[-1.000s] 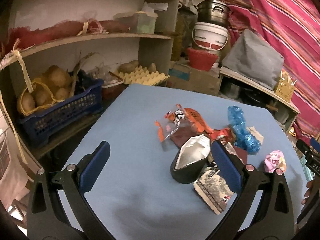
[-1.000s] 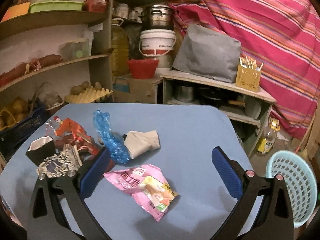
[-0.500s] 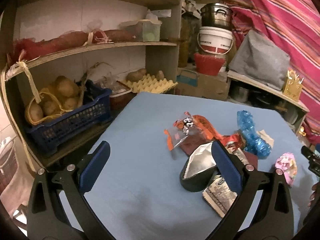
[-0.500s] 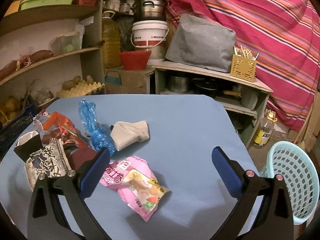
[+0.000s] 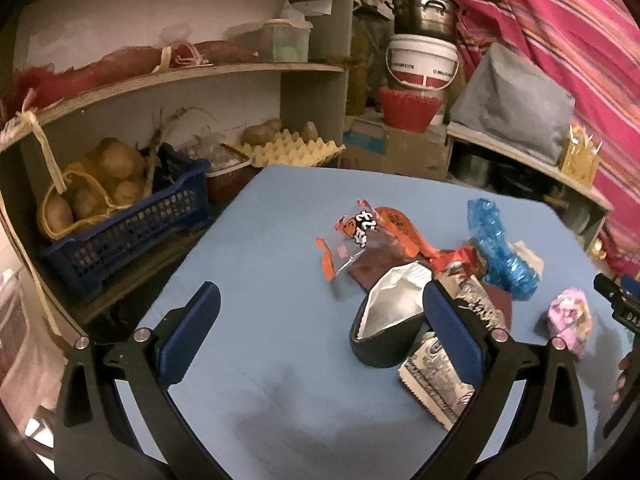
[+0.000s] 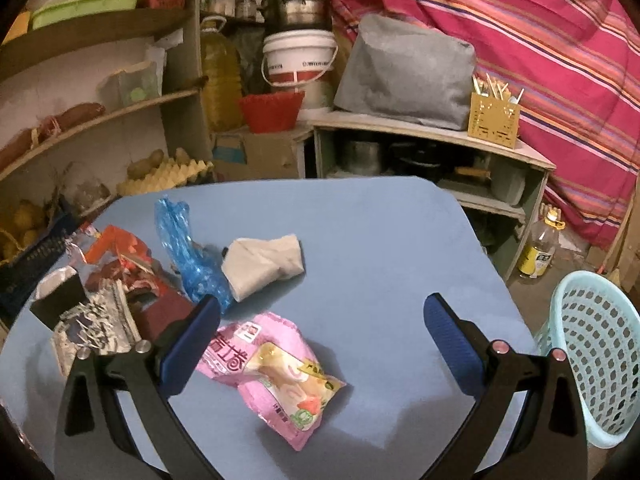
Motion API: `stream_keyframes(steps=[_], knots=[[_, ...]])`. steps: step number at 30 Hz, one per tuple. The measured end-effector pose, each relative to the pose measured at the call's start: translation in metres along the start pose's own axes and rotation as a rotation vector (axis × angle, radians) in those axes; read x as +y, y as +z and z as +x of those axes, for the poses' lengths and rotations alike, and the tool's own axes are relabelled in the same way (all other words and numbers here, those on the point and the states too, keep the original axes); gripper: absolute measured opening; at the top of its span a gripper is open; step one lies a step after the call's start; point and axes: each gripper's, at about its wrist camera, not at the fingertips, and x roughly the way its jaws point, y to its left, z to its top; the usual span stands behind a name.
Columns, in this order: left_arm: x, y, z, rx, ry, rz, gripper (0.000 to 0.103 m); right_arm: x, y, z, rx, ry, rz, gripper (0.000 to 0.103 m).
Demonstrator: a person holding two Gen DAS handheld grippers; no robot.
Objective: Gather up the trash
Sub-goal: 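Grasp the pink snack bag with the right tool while the left tool approaches the chip bag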
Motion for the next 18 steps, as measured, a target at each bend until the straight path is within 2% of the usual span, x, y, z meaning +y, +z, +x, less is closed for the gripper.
stream_keyframes(steps=[4, 8, 10, 14, 18], knots=[[-0.003, 0.000, 0.007, 0.036, -0.006, 0.010, 0.098, 0.009, -0.008, 0.016, 0.065, 0.006, 0.002, 0.099], [-0.011, -0.002, 0.009, 0.039, 0.003, 0.032, 0.098, 0.020, -0.020, 0.034, 0.140, 0.020, -0.023, 0.099], [-0.014, -0.003, 0.009, 0.043, -0.025, 0.031, 0.098, 0.024, -0.025, 0.042, 0.171, 0.006, -0.050, 0.099], [-0.022, -0.009, 0.011, 0.062, -0.053, 0.041, 0.098, 0.012, -0.028, 0.056, 0.251, 0.002, 0.008, 0.099], [-0.027, -0.016, 0.018, 0.116, -0.108, 0.037, 0.098, 0.006, -0.028, 0.056, 0.259, 0.000, 0.007, 0.099]])
